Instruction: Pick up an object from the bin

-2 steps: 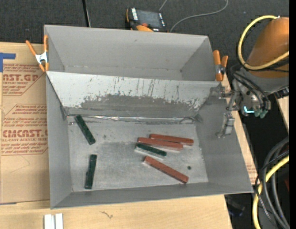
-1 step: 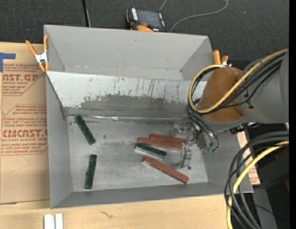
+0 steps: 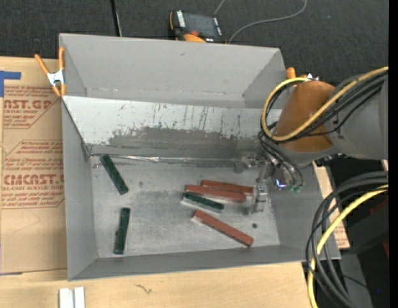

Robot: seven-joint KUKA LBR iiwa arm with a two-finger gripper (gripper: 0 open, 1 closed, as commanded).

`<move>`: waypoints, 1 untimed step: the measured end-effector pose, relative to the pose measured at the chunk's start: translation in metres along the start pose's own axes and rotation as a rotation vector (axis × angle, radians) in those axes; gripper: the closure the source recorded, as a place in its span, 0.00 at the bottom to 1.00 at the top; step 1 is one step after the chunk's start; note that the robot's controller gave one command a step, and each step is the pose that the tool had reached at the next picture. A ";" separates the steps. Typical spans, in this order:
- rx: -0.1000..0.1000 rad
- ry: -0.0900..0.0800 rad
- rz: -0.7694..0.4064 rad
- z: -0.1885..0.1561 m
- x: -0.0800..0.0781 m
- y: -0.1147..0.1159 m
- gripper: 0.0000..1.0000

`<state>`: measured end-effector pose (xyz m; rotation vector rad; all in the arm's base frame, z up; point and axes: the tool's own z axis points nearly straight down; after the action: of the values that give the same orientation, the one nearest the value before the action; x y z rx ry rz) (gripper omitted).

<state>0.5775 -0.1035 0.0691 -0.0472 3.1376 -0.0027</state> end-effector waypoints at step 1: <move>-0.001 0.001 -0.001 -0.001 0.000 0.002 1.00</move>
Offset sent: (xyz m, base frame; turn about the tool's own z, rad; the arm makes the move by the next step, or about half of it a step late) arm 0.0000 0.0000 0.0000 0.0000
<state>0.5770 -0.1018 0.0702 -0.0495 3.1382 -0.0013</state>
